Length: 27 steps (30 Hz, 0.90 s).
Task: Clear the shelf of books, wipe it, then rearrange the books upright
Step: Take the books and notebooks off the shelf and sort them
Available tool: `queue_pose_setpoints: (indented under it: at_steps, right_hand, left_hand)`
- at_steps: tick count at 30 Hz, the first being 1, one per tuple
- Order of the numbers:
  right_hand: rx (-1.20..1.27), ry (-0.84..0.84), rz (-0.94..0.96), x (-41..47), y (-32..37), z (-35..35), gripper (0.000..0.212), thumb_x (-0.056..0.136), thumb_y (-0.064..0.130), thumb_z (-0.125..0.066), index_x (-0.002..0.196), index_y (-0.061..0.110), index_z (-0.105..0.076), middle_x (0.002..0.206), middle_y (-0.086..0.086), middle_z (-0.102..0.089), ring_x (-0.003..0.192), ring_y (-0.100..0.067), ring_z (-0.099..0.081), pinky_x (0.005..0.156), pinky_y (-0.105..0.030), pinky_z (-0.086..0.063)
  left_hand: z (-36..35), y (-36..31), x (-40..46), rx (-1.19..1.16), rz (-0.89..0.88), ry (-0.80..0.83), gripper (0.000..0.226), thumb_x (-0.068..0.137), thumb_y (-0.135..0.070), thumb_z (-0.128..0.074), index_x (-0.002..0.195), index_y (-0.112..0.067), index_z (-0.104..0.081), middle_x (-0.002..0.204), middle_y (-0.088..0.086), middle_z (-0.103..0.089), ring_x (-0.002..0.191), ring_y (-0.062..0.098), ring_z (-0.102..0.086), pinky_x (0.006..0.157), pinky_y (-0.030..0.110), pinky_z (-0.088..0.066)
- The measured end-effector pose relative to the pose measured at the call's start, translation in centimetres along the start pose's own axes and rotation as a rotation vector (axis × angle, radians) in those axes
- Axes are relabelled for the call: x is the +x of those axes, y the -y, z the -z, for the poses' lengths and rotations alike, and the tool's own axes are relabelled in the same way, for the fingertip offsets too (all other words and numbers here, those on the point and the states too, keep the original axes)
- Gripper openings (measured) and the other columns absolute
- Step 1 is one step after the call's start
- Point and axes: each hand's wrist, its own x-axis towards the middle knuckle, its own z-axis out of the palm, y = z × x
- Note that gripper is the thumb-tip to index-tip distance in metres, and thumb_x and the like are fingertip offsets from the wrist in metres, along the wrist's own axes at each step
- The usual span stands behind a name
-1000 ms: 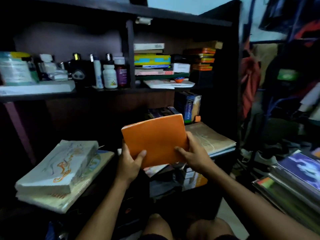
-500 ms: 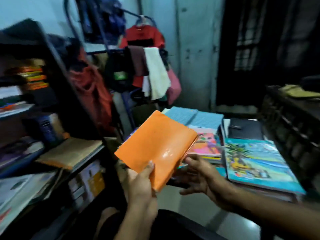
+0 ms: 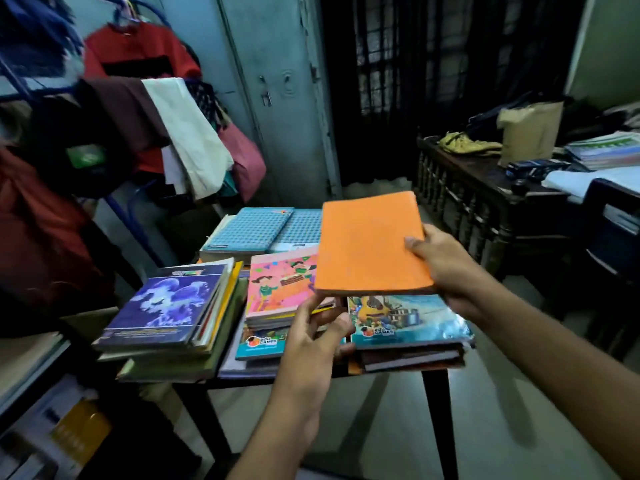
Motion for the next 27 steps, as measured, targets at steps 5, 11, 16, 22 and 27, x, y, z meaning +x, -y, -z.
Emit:
queue_pose_setpoints:
  at_steps: [5, 11, 16, 22, 27]
  right_hand:
    - [-0.616, -0.049, -0.050, 2.7, -5.5, 3.1, 0.042, 0.105, 0.019, -0.049, 0.146, 0.015, -0.042, 0.135, -0.016, -0.058, 0.116, -0.031, -0.058, 0.096, -0.039, -0.048]
    - [-0.873, -0.268, 0.185, 1.6, -6.8, 1.7, 0.062, 0.099, 0.029, -0.057, 0.154, 0.020, -0.030, 0.162, -0.014, -0.020, 0.147, -0.032, -0.023, 0.116, -0.045, -0.024]
    - [-0.725, 0.067, 0.641, -2.7, -6.2, -4.8, 0.049, 0.090, 0.040, -0.055, 0.135, 0.020, -0.048, 0.141, -0.003, -0.043, 0.134, -0.024, -0.039, 0.113, -0.029, -0.026]
    - [-0.607, 0.833, 0.829, -8.3, -4.0, -22.2, 0.035, 0.093, 0.043, -0.061, 0.124, 0.029, -0.052, 0.121, 0.015, -0.055, 0.119, -0.001, -0.052, 0.101, -0.019, -0.040]
    - [-0.616, 1.155, 0.838, -11.9, -3.9, -39.8, 0.029, 0.093, 0.032, -0.070, 0.116, 0.027, -0.053, 0.117, 0.007, -0.061, 0.112, -0.007, -0.058, 0.096, -0.029, -0.045]
  left_hand:
    - [-1.1, 0.9, 1.2, 0.353, 0.021, 0.220, 0.057, 0.097, -0.026, -0.067, 0.147, -0.034, -0.039, 0.138, -0.017, -0.053, 0.120, -0.003, -0.054, 0.099, 0.019, -0.043]
    - [-0.8, 0.9, 1.9, 0.547, 0.006, 0.344, 0.065, 0.095, -0.031, -0.069, 0.152, -0.035, -0.037, 0.148, -0.015, -0.047, 0.131, -0.003, -0.047, 0.107, 0.022, -0.042]
    - [4.4, -1.7, 1.2, 0.631, -0.163, 0.212, 0.039, 0.094, -0.024, -0.070, 0.130, -0.032, -0.057, 0.122, -0.014, -0.066, 0.100, -0.003, -0.065, 0.083, 0.019, -0.055]
    - [22.0, -5.3, -4.9, 0.795, -0.257, -0.330, 0.024, 0.091, -0.018, -0.071, 0.115, -0.020, -0.069, 0.100, -0.004, -0.074, 0.080, -0.001, -0.065, 0.079, 0.015, -0.051]
    - [43.0, -4.8, -14.8, 0.993, -0.035, -1.108, 0.023, 0.089, -0.031, -0.070, 0.112, -0.028, -0.067, 0.110, -0.001, -0.070, 0.102, 0.019, -0.067, 0.092, 0.037, -0.052]
